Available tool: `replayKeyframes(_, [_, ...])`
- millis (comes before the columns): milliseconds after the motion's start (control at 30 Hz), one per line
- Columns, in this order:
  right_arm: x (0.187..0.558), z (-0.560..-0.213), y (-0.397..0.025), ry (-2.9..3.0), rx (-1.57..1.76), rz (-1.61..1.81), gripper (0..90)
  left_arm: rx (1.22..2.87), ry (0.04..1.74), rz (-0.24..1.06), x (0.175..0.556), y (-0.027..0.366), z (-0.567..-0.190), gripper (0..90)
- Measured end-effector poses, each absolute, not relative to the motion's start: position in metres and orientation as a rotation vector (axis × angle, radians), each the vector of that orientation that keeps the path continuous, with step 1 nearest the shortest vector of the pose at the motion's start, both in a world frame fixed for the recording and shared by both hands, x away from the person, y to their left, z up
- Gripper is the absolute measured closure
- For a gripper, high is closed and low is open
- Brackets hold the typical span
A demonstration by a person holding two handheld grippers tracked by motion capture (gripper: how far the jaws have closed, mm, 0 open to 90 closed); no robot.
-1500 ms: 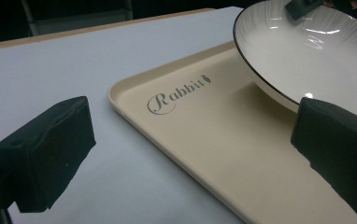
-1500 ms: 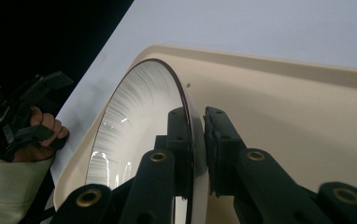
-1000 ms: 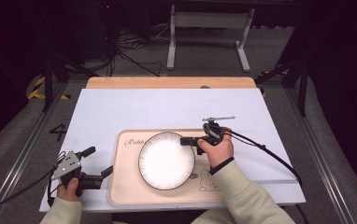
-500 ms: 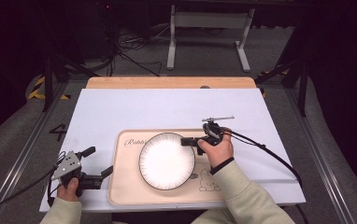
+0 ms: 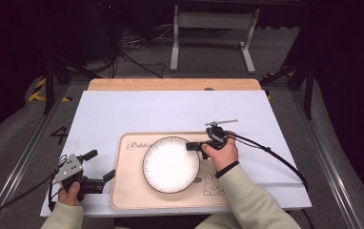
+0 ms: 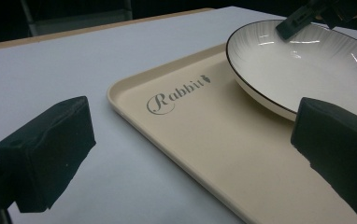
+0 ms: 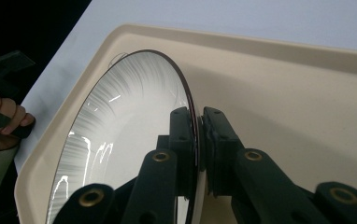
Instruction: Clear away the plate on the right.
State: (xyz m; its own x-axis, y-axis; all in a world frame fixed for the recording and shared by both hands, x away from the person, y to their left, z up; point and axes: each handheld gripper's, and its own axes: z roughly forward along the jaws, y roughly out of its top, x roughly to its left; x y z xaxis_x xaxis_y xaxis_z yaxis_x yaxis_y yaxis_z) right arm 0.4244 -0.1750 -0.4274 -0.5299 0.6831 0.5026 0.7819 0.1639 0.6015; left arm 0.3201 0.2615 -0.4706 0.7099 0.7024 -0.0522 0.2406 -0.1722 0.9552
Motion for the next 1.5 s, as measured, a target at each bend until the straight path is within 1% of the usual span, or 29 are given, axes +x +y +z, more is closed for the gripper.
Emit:
replayKeyframes(467, [0.429,-0.442,-0.18,-2.291,-1.484,-1.248,83.4,1.739,0.754,0.488,0.32,0.261,-0.471,0.3])
replayKeyframes(800, [0.431,-0.447,-0.18,-2.303,-1.481,-1.222,77.7,1.746,0.744,0.496,0.321,0.262,-0.47,0.3])
replayKeyframes(967, [0.43,-0.442,-0.182,-2.348,-1.457,-1.271,71.8,1.743,0.756,0.48,0.322,0.262,-0.47,0.3])
replayKeyframes(1200, [0.421,-0.43,-0.185,-2.49,-1.417,-1.411,59.7,1.738,0.752,0.487,0.32,0.262,-0.471,0.3])
replayKeyframes(1233, [0.418,-0.426,-0.186,-2.506,-1.407,-1.441,57.6,1.737,0.751,0.487,0.32,0.262,-0.471,0.3])
replayKeyframes(1267, [0.415,-0.421,-0.187,-2.535,-1.382,-1.493,52.4,1.737,0.751,0.487,0.32,0.262,-0.471,0.3])
replayKeyframes(1300, [0.415,-0.421,-0.187,-2.535,-1.382,-1.493,52.4,1.737,0.751,0.487,0.32,0.262,-0.471,0.3])
replayKeyframes(1400, [0.41,-0.414,-0.192,-2.608,-1.332,-1.538,42.0,1.737,0.752,0.486,0.32,0.262,-0.471,0.3])
replayKeyframes(1500, [0.406,-0.408,-0.197,-2.676,-1.255,-1.603,35.9,1.736,0.752,0.487,0.32,0.262,-0.471,0.3])
